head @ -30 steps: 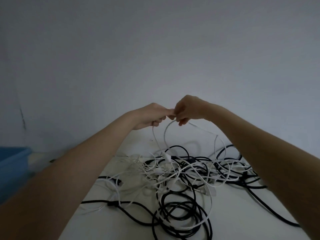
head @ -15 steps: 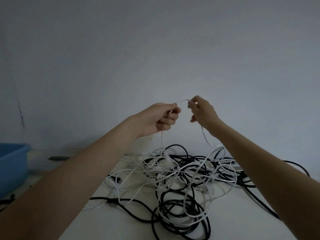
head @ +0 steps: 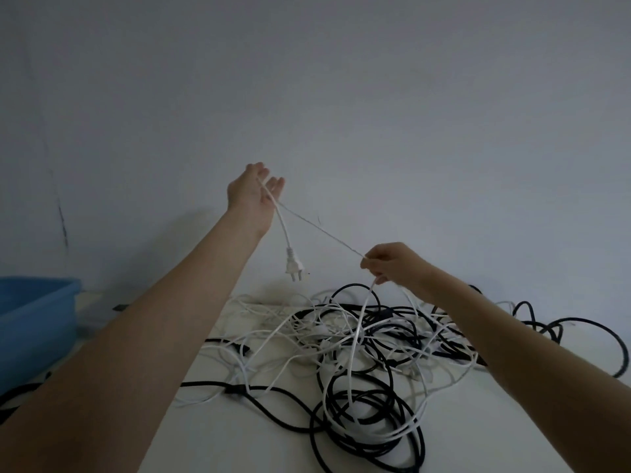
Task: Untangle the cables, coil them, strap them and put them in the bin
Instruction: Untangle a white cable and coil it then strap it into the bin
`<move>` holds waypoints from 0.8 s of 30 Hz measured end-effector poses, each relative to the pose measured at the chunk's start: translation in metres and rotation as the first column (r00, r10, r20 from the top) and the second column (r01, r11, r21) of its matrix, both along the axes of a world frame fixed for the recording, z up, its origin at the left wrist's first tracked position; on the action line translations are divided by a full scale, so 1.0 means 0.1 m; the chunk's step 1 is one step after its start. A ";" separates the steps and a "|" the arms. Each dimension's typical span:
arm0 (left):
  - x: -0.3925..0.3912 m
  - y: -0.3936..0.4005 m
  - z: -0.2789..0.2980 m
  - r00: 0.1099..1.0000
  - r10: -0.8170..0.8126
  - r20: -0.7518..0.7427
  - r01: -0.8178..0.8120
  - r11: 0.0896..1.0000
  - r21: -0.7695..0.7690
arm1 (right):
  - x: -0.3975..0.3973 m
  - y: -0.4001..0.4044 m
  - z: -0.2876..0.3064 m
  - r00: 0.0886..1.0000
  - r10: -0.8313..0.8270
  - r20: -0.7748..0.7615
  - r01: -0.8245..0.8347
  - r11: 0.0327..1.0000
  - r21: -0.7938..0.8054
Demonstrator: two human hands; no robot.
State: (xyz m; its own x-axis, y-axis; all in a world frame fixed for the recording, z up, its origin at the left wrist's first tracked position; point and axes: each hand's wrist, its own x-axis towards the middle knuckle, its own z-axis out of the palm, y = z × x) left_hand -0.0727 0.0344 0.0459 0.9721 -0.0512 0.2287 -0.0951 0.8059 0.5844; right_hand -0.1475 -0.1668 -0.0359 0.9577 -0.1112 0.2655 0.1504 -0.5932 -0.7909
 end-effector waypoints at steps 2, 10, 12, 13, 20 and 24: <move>0.05 0.03 -0.07 1.000 0.027 -0.013 -0.026 0.997 0.078 | -0.03 -0.01 0.05 0.996 -0.035 0.080 0.044 0.993 -0.106; -0.19 -0.21 -0.33 0.929 -0.369 0.012 0.244 0.639 0.729 | -0.12 0.40 0.24 0.961 0.265 0.079 -0.133 0.694 -0.707; -0.24 -0.21 -0.40 0.870 -0.492 -0.026 0.308 0.503 0.807 | -0.14 0.38 0.35 0.965 0.256 0.059 -0.152 0.728 -0.668; -0.26 -0.21 -0.42 0.836 -0.546 -0.050 0.352 0.465 0.812 | -0.15 0.35 0.39 0.968 0.246 0.047 -0.161 0.755 -0.636; -0.37 -0.20 -0.51 0.708 -0.684 -0.178 0.490 0.294 0.821 | -0.22 0.12 0.60 0.969 0.063 0.237 0.008 0.958 -0.285; -0.37 -0.18 -0.53 0.676 -0.716 -0.175 0.542 0.323 0.775 | -0.15 -0.02 0.52 0.958 -0.061 0.281 0.142 0.951 -0.274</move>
